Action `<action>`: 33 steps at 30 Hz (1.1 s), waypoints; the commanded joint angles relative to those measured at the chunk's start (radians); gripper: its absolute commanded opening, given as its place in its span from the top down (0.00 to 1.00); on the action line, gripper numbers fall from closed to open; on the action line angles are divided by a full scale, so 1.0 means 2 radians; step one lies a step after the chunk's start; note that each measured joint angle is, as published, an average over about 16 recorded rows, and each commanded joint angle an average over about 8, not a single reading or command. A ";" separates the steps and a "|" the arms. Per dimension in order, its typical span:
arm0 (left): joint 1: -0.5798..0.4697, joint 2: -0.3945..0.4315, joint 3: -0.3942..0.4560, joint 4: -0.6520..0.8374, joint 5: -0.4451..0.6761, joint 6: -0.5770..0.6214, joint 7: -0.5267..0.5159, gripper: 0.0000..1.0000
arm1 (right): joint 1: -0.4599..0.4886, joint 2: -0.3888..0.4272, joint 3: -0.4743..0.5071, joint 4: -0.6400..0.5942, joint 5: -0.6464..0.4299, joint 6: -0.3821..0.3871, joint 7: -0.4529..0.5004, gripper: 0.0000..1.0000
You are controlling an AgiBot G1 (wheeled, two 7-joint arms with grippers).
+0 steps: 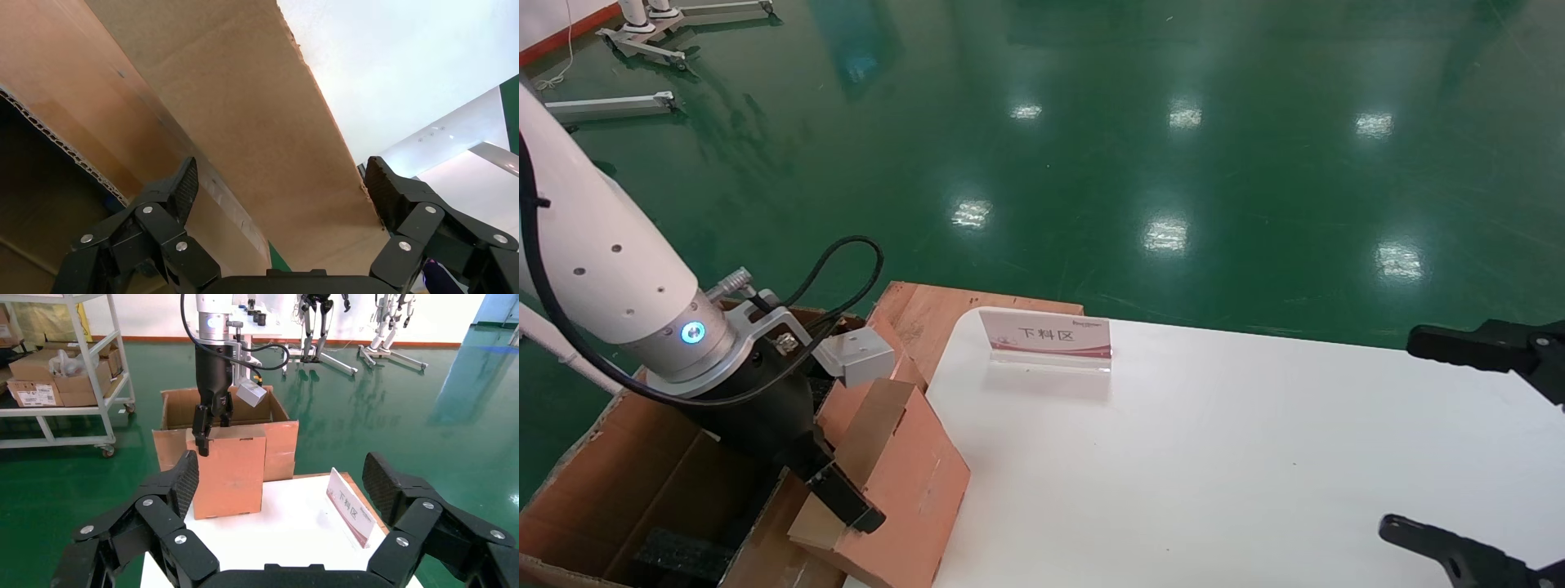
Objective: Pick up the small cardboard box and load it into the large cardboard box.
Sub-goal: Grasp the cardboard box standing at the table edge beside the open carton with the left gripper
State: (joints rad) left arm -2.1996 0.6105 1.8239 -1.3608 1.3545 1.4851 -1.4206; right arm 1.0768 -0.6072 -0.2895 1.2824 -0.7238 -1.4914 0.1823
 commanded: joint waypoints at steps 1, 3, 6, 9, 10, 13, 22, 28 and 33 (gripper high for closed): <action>0.000 0.000 0.000 0.000 0.000 0.000 0.000 1.00 | 0.000 0.000 0.000 0.000 0.000 0.000 0.000 1.00; 0.000 0.000 -0.001 0.000 0.000 0.000 0.000 1.00 | 0.000 0.000 0.000 0.000 0.000 0.000 0.000 1.00; 0.000 0.000 -0.001 0.000 0.000 0.001 0.000 1.00 | 0.000 0.000 0.000 0.000 0.000 0.000 0.000 1.00; 0.000 0.000 -0.001 0.000 0.000 0.001 0.000 1.00 | 0.000 0.000 0.000 0.000 0.000 0.000 0.000 1.00; 0.000 0.000 -0.001 0.000 0.000 0.001 0.000 1.00 | 0.000 0.000 0.000 0.000 0.000 0.000 0.000 1.00; 0.000 0.000 -0.001 0.000 0.000 0.001 0.000 1.00 | 0.000 0.000 0.000 0.000 0.000 0.000 0.000 1.00; -0.001 0.000 -0.001 0.000 0.000 0.002 -0.001 1.00 | 0.000 0.000 0.000 0.000 0.000 0.000 0.000 1.00; -0.001 0.000 -0.002 0.000 0.000 0.002 -0.001 1.00 | 0.000 0.000 0.000 0.000 0.000 0.000 0.000 1.00; -0.001 0.000 -0.002 0.001 0.000 0.002 -0.001 1.00 | 0.000 0.000 0.000 0.000 0.000 0.000 0.000 1.00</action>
State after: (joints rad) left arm -2.2019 0.6124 1.8199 -1.3537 1.3526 1.4899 -1.4197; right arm 1.0768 -0.6071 -0.2893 1.2824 -0.7237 -1.4914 0.1824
